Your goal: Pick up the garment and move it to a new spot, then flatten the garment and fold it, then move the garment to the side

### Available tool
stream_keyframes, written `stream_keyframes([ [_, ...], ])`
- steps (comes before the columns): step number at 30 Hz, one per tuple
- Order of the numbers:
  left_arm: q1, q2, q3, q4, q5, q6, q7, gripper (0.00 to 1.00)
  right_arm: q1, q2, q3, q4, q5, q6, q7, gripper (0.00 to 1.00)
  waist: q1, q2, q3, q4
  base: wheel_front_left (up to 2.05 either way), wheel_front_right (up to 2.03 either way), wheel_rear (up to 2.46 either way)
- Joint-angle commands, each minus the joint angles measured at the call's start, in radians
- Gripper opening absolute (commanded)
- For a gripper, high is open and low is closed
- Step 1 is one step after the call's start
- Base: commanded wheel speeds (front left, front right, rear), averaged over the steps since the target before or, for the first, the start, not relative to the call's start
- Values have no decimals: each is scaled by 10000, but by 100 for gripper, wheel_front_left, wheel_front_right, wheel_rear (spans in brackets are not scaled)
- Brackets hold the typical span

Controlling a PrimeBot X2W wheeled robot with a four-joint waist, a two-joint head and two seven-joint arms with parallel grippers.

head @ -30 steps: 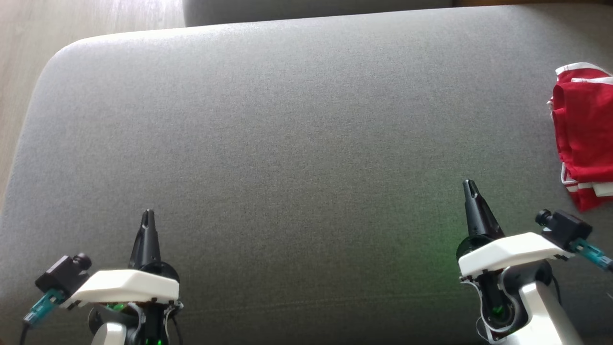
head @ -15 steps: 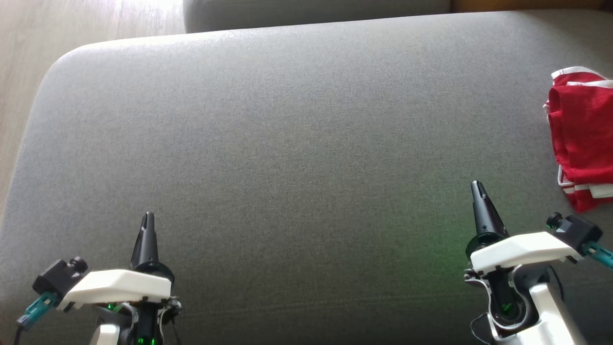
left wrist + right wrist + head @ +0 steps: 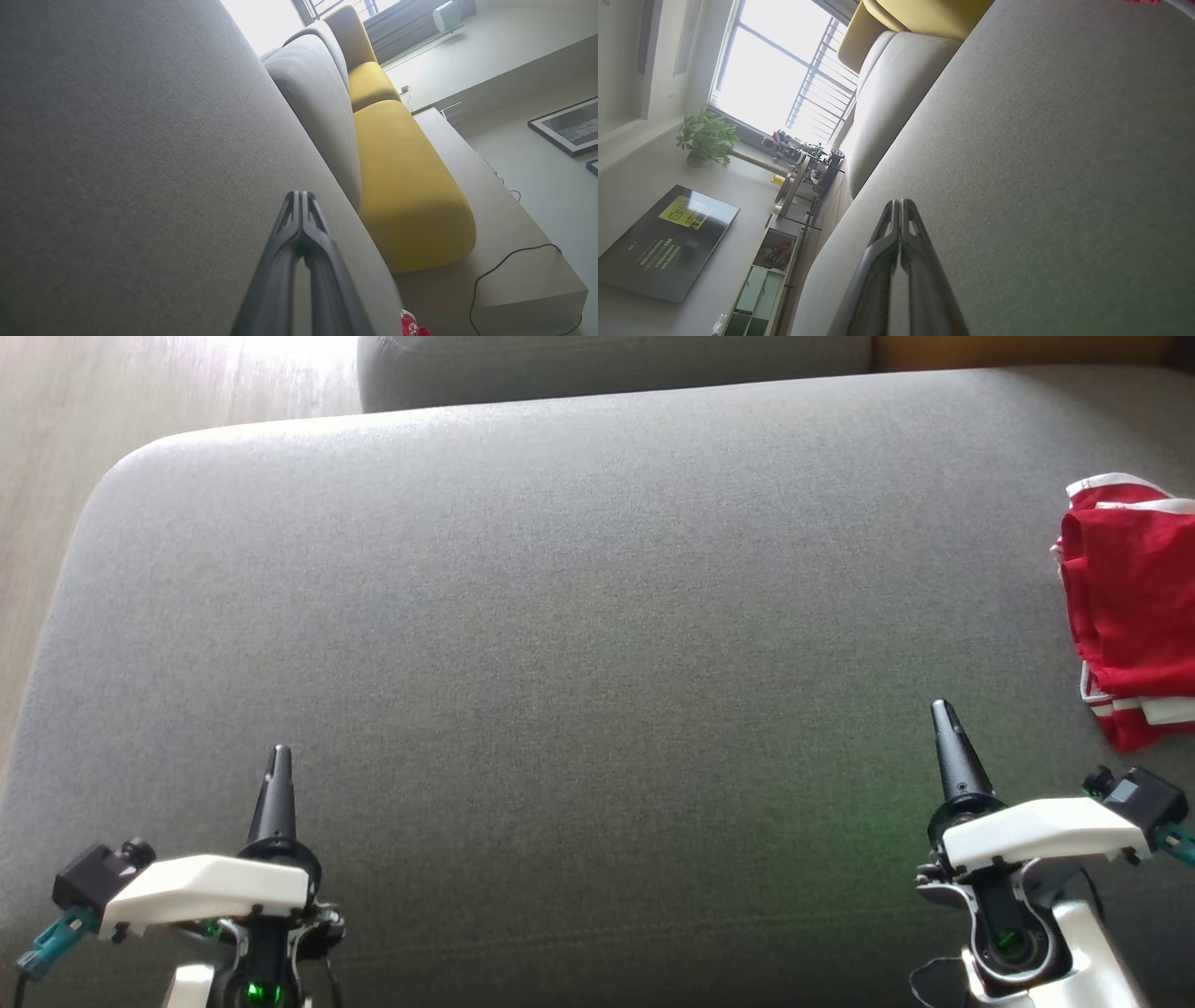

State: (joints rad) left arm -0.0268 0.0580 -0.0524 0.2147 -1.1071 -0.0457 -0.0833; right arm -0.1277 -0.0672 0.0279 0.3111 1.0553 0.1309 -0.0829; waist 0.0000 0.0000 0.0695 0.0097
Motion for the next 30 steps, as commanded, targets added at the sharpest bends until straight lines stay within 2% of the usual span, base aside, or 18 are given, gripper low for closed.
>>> stream_keyframes([
  [1, -463, 164, 270, -284, -207, -119, 56, 0, -173, -130, 14, -387, 244, 0, 60, 0, 0, 0, -12, -2, 0, 0, 0],
  [30, -636, 177, 827, 27, -2988, -516, 933, 0, 46, -106, -572, -549, 3280, -1, 940, 0, 0, 0, -366, -54, 0, 0, 0],
])
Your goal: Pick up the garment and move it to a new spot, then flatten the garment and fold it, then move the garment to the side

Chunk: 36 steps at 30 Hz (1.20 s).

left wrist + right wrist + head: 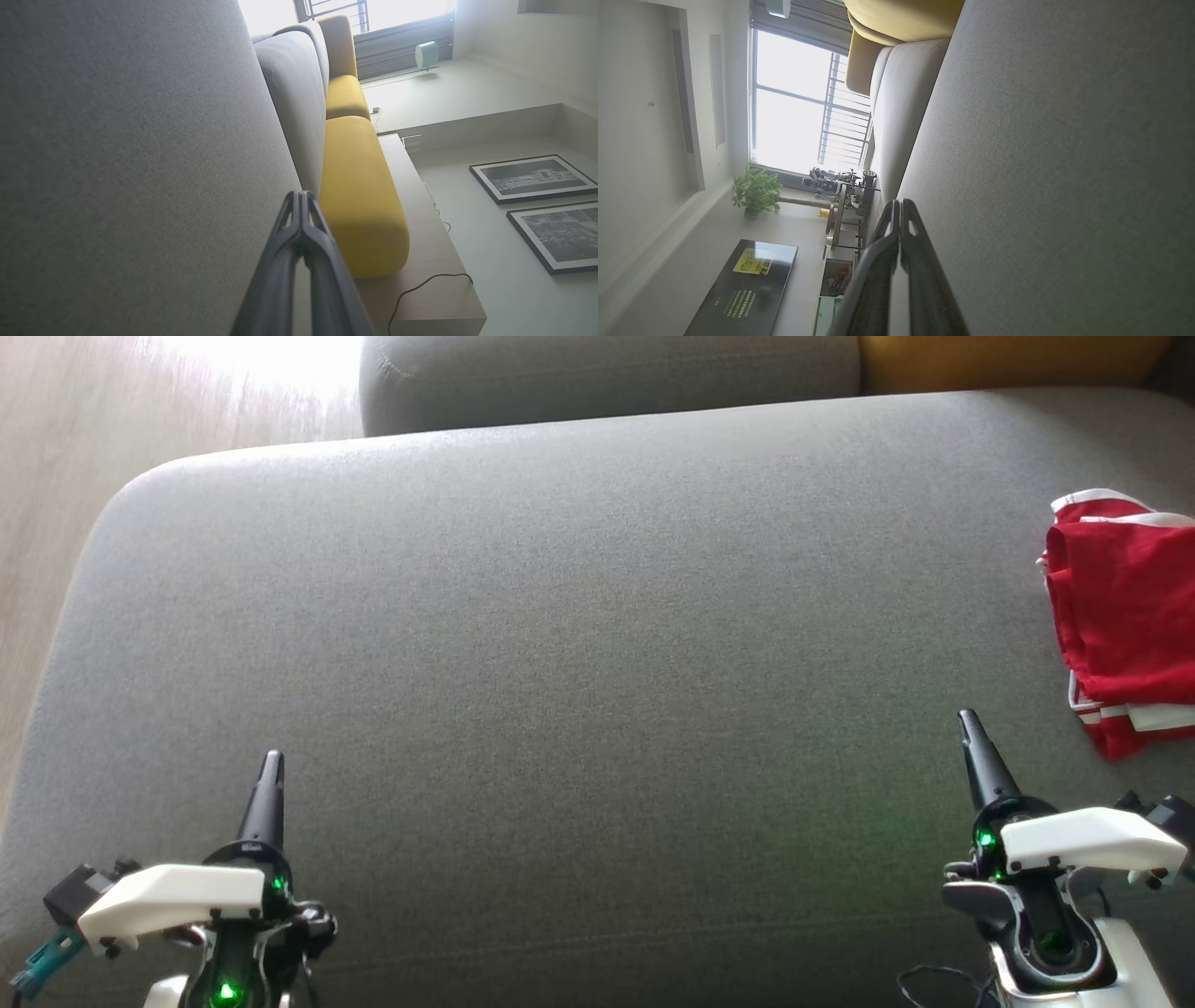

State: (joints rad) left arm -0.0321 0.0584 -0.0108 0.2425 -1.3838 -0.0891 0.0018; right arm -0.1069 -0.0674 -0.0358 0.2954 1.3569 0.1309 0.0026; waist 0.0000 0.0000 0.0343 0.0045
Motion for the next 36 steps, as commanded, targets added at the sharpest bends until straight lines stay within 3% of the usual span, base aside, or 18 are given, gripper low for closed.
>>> stream_keyframes([
  [1, -589, 173, 430, -241, -313, -96, 112, 0, -155, -102, 44, -397, 364, -1, 114, 0, 0, 0, -26, -4, 0, 0, 0],
  [26, -730, 161, 907, 10, -2511, -414, 839, 0, 17, -62, -454, -525, 2767, -2, 841, 0, 0, 0, -309, -45, 0, 0, 0],
  [36, -734, 134, 949, 14, -2496, -416, 875, 0, 15, -35, -495, -523, 2754, -2, 877, 0, 0, 0, -311, -45, 0, 0, 0],
])
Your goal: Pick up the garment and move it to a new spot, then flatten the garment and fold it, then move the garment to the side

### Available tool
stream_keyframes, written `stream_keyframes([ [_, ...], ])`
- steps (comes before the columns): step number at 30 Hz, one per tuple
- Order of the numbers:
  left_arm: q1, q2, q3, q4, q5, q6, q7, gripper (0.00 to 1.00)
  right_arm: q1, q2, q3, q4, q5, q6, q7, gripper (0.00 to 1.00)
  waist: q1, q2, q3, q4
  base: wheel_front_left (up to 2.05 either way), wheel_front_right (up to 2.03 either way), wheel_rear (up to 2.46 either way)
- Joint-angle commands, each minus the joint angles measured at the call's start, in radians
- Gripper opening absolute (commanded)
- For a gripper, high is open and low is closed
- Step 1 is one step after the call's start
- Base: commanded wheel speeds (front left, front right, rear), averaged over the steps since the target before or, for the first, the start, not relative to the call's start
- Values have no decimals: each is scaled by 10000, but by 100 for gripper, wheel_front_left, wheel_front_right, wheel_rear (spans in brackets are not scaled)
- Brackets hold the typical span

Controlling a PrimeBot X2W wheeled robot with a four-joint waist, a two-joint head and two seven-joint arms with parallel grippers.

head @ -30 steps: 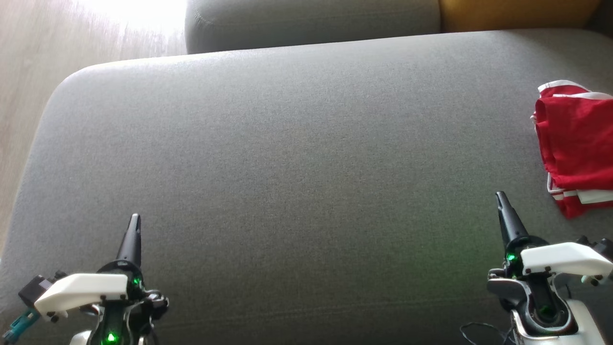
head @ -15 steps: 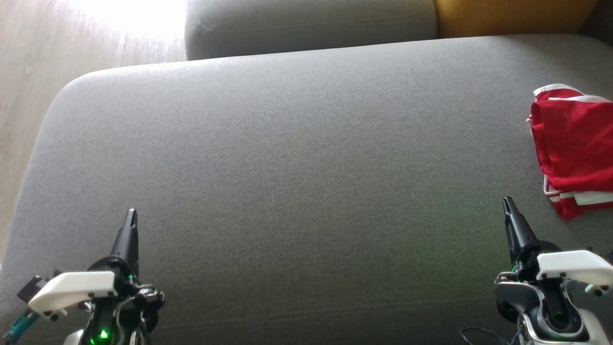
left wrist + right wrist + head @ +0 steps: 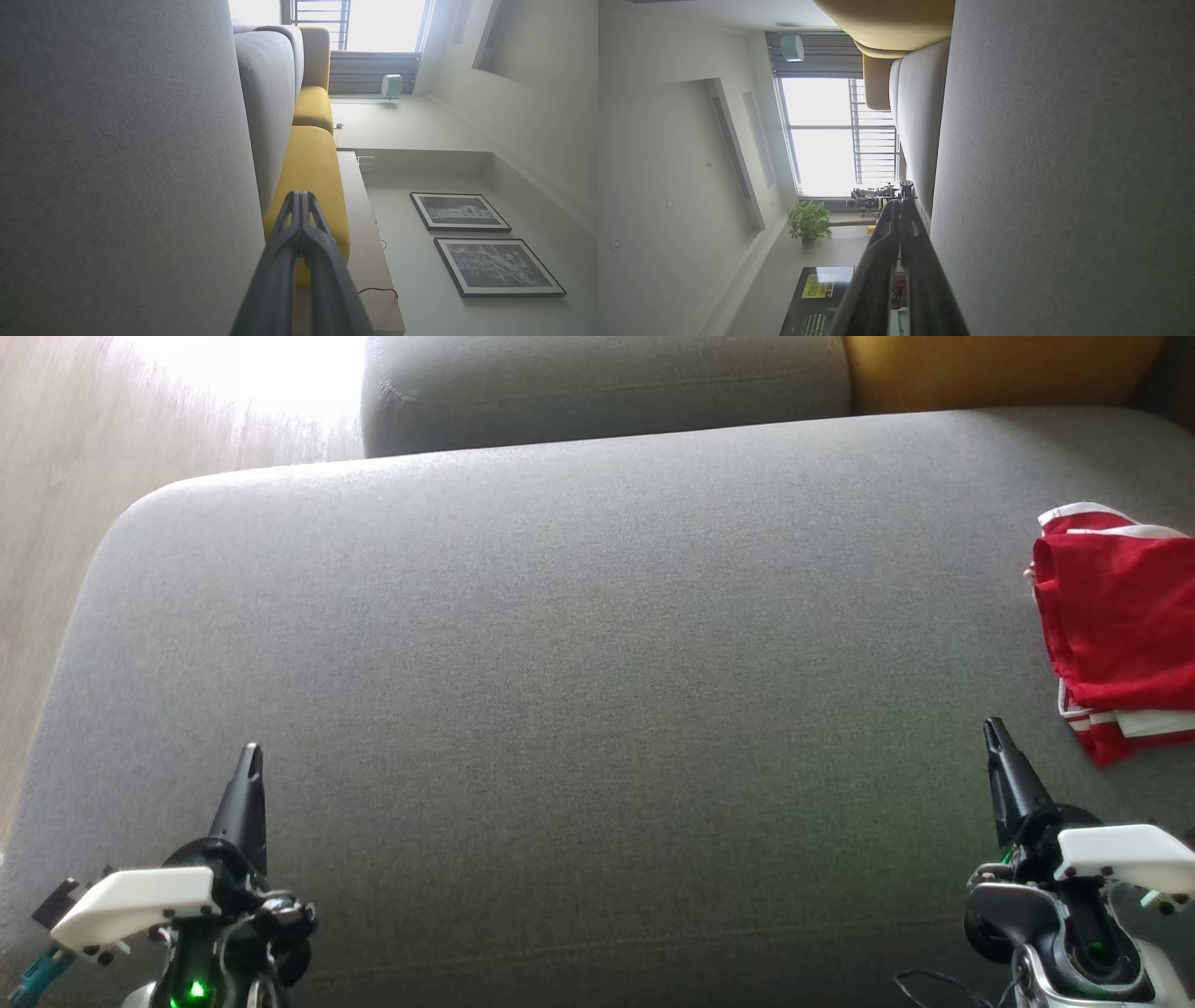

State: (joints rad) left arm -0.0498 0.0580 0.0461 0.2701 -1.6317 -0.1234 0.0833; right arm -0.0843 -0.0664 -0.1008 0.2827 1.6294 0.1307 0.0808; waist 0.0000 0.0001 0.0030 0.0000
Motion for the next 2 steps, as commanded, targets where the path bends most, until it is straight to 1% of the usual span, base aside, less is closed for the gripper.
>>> stream_keyframes([
  [1, -557, 135, 383, -262, -14, -73, 63, 0, -210, -42, 151, -396, 26, 0, 98, 0, 0, -1, 1, 0, 0, 0, 0],
  [2, -557, 133, 387, -262, -10, -73, 66, 0, -210, -40, 148, -396, 23, 0, 101, 0, 0, -1, 1, 0, 0, 0, 0],
])
